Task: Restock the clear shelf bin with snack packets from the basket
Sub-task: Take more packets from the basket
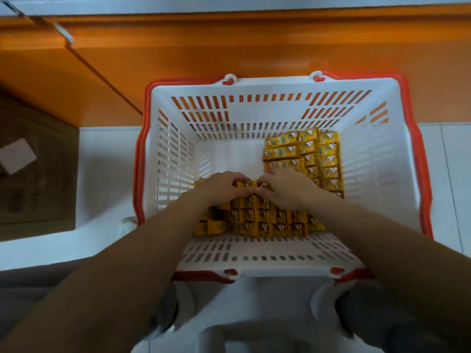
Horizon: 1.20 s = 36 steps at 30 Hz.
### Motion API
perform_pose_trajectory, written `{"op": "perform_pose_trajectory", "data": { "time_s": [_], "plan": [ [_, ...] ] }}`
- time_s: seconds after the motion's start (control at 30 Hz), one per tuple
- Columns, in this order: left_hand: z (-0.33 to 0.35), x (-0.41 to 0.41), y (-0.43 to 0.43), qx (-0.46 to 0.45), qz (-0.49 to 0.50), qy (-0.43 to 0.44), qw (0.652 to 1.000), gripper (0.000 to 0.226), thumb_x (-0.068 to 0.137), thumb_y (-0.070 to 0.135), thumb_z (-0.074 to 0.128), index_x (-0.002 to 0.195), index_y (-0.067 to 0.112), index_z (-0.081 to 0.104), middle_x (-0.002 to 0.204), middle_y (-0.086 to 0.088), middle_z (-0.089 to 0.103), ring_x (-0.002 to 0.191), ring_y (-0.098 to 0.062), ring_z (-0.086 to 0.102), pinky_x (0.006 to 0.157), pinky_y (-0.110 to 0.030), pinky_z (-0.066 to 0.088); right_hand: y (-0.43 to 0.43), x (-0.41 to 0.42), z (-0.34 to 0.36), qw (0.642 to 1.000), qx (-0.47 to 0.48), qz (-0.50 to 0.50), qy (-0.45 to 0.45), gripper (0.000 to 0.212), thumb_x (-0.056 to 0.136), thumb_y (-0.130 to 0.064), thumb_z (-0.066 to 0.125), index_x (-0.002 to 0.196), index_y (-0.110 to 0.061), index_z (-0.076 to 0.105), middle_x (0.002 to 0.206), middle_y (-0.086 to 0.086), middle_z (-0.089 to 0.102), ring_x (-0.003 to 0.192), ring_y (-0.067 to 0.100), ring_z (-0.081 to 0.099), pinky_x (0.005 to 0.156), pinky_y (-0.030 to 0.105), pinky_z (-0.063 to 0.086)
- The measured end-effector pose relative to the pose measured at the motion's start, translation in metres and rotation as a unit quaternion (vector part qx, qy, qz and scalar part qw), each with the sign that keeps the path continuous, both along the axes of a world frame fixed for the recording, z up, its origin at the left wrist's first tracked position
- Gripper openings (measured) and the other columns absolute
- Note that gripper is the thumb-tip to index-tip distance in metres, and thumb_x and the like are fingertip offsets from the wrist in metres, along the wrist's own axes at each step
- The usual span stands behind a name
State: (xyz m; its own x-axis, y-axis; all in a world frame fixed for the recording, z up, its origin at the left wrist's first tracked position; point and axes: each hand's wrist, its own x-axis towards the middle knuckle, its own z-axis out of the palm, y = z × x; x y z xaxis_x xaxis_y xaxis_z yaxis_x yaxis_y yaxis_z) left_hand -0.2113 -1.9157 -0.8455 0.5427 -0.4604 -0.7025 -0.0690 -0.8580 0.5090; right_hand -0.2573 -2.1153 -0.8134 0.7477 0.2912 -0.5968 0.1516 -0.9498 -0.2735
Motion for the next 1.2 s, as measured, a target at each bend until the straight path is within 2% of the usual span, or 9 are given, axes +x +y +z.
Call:
{"op": "perform_pose_trajectory", "data": {
  "time_s": [0.13, 0.23, 0.37, 0.5, 0.63, 0.73, 0.83, 0.97, 1.2],
  "plan": [
    [-0.001, -0.002, 0.001, 0.005, -0.019, -0.005, 1.0, 0.06, 0.094, 0.068, 0.052, 0.144, 0.035, 0.053, 0.146, 0.001, 0.058, 0.122, -0.022, 0.057, 0.086, -0.031, 0.043, 0.003, 0.002, -0.003, 1.0, -0.002, -0.003, 0.029, 0.051, 0.099, -0.06, 0.037, 0.139, -0.031, 0.048, 0.135, 0.011, 0.051, 0.117, 0.034, 0.056, 0.088, 0.043, 0.05],
    [0.002, -0.001, 0.004, -0.019, 0.004, -0.002, 1.0, 0.051, 0.099, 0.056, 0.056, 0.143, 0.031, 0.055, 0.146, -0.001, 0.057, 0.125, -0.024, 0.055, 0.09, -0.034, 0.042, 0.006, 0.007, -0.005, 0.999, 0.012, -0.026, 0.028, 0.041, 0.098, -0.051, 0.048, 0.132, -0.031, 0.055, 0.123, 0.009, 0.057, 0.106, 0.03, 0.059, 0.077, 0.037, 0.047],
    [0.006, 0.001, 0.006, -0.06, 0.064, -0.002, 0.996, 0.041, 0.102, 0.047, 0.055, 0.141, 0.034, 0.056, 0.147, 0.001, 0.056, 0.129, -0.023, 0.054, 0.102, -0.04, 0.045, 0.008, 0.011, -0.001, 0.999, 0.005, -0.028, 0.027, 0.043, 0.097, -0.051, 0.048, 0.133, -0.029, 0.058, 0.12, 0.003, 0.064, 0.104, 0.025, 0.062, 0.077, 0.035, 0.05],
    [0.005, 0.0, -0.001, -0.029, 0.026, 0.008, 0.999, 0.044, 0.097, 0.057, 0.057, 0.138, 0.041, 0.056, 0.143, 0.004, 0.059, 0.123, -0.021, 0.057, 0.092, -0.036, 0.044, 0.009, 0.011, -0.002, 0.999, 0.005, -0.022, 0.036, 0.041, 0.098, -0.051, 0.048, 0.133, -0.032, 0.059, 0.12, -0.001, 0.067, 0.101, 0.022, 0.064, 0.071, 0.032, 0.047],
    [0.004, -0.001, 0.001, -0.026, 0.001, 0.008, 1.0, 0.054, 0.086, 0.061, 0.071, 0.134, 0.042, 0.055, 0.139, 0.008, 0.061, 0.12, -0.02, 0.059, 0.086, -0.034, 0.043, 0.005, 0.013, -0.001, 0.993, 0.054, -0.076, 0.074, 0.043, 0.095, -0.046, 0.059, 0.133, -0.028, 0.061, 0.125, 0.0, 0.065, 0.102, 0.018, 0.063, 0.079, 0.03, 0.05],
    [0.003, 0.004, 0.007, -0.065, 0.065, 0.035, 0.995, 0.048, 0.089, 0.05, 0.074, 0.133, 0.038, 0.059, 0.14, 0.001, 0.061, 0.127, -0.02, 0.056, 0.094, -0.035, 0.044, 0.001, 0.012, 0.001, 0.985, 0.093, -0.121, 0.075, 0.042, 0.091, -0.042, 0.065, 0.129, -0.024, 0.065, 0.126, 0.001, 0.066, 0.106, 0.016, 0.063, 0.083, 0.029, 0.051],
    [0.002, 0.004, 0.009, -0.074, 0.096, 0.039, 0.992, 0.048, 0.091, 0.045, 0.073, 0.135, 0.032, 0.059, 0.14, -0.003, 0.06, 0.128, -0.021, 0.055, 0.103, -0.042, 0.048, 0.0, 0.01, 0.002, 0.984, 0.096, -0.143, 0.053, 0.037, 0.089, -0.044, 0.065, 0.12, -0.024, 0.07, 0.121, 0.0, 0.066, 0.099, 0.013, 0.059, 0.076, 0.028, 0.048],
    [0.003, 0.005, 0.01, -0.109, 0.151, 0.038, 0.982, 0.048, 0.094, 0.044, 0.069, 0.137, 0.025, 0.059, 0.141, -0.001, 0.058, 0.12, -0.012, 0.052, 0.092, -0.032, 0.041, -0.002, 0.006, -0.001, 0.972, 0.11, -0.205, 0.021, 0.038, 0.09, -0.05, 0.06, 0.117, -0.024, 0.07, 0.122, 0.0, 0.065, 0.095, 0.011, 0.051, 0.074, 0.027, 0.04],
    [0.002, 0.008, 0.011, -0.132, 0.201, 0.027, 0.97, 0.049, 0.097, 0.045, 0.064, 0.139, 0.021, 0.06, 0.142, -0.002, 0.057, 0.125, -0.019, 0.055, 0.092, -0.031, 0.042, -0.001, 0.001, -0.002, 0.96, 0.146, -0.238, -0.024, 0.032, 0.086, -0.044, 0.067, 0.111, -0.025, 0.071, 0.115, -0.004, 0.067, 0.095, 0.011, 0.055, 0.072, 0.026, 0.043]
  ]
}}
